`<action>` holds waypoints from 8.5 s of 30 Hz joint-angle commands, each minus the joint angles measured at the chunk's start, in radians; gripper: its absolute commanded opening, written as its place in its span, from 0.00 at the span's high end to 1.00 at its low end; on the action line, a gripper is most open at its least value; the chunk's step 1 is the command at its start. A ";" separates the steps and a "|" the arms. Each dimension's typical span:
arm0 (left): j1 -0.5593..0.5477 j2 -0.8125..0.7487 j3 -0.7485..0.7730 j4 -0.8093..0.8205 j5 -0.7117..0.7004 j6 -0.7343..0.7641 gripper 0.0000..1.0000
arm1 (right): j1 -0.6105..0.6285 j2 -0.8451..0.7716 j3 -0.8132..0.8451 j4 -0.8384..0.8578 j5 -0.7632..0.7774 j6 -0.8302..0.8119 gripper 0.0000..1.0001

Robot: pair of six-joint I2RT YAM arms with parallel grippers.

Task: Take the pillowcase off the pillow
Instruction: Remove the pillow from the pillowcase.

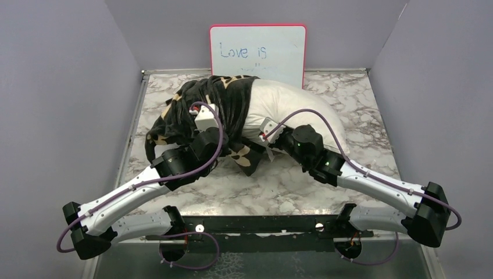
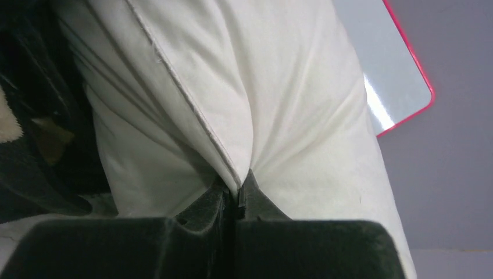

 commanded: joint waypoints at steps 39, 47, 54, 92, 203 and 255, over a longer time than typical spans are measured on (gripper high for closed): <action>0.097 -0.157 -0.049 -0.396 -0.143 -0.421 0.50 | -0.166 -0.142 0.039 -0.232 0.124 0.397 0.99; 0.097 -0.073 0.118 -0.713 -0.395 -0.523 1.00 | -0.172 -0.163 0.010 -0.198 0.231 0.361 0.99; 0.162 -0.115 0.249 -0.821 -0.568 -0.454 1.00 | -0.195 -0.218 -0.048 -0.195 0.349 0.393 0.99; 0.446 0.289 0.164 -0.057 0.554 0.230 0.01 | -0.200 -0.435 0.167 -0.475 -0.462 0.510 0.26; 0.852 0.420 0.288 0.195 1.373 0.542 1.00 | -0.699 0.177 0.458 -0.531 -0.610 0.983 0.14; 0.662 0.329 0.287 0.469 1.248 0.567 1.00 | -0.688 0.150 0.603 -0.913 -1.303 -0.298 0.00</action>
